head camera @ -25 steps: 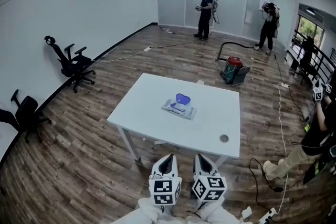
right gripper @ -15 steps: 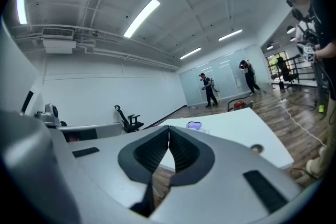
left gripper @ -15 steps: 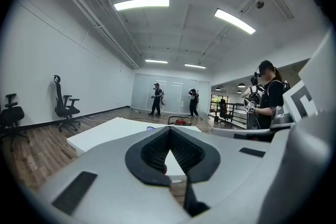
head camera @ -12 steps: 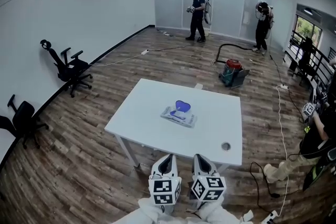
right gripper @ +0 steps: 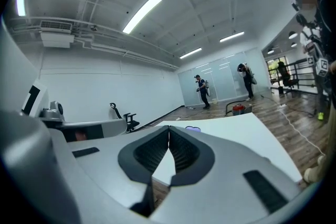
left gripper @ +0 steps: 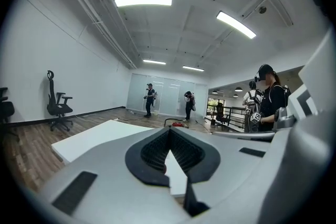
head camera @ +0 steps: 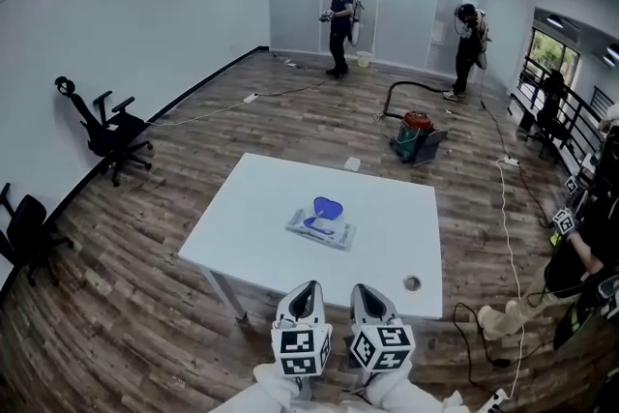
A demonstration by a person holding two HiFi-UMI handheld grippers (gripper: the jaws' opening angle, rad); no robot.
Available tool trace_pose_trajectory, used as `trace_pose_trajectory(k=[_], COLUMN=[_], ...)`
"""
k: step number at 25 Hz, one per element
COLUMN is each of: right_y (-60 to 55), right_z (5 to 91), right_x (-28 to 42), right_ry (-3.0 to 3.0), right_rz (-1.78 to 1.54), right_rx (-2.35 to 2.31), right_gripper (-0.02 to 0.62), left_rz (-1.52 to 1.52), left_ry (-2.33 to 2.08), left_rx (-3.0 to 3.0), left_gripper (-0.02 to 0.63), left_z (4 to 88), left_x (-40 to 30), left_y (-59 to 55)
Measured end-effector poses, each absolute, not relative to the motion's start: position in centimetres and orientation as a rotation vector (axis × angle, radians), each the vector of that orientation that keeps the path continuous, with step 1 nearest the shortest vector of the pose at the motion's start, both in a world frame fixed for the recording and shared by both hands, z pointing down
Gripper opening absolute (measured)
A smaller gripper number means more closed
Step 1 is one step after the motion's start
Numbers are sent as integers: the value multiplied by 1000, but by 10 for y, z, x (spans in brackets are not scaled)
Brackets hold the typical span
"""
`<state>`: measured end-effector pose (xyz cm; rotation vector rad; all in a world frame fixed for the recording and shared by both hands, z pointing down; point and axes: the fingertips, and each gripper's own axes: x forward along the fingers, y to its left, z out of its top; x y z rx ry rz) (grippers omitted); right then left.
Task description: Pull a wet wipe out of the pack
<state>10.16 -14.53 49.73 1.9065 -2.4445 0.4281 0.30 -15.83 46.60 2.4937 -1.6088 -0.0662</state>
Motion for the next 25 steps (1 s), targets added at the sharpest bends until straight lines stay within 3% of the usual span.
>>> trace_pose_trajectory(k=[25], right_y=[-286], right_z=[496], right_x=[92], right_ry=[-2390], right_rz=[460], right_rx=[1944], right_gripper=[9], left_rz=[-1], left_ry=[-1510], left_rx=[2533], left_gripper=[0], left_z=[468], left_x=[6], left_y=[-295])
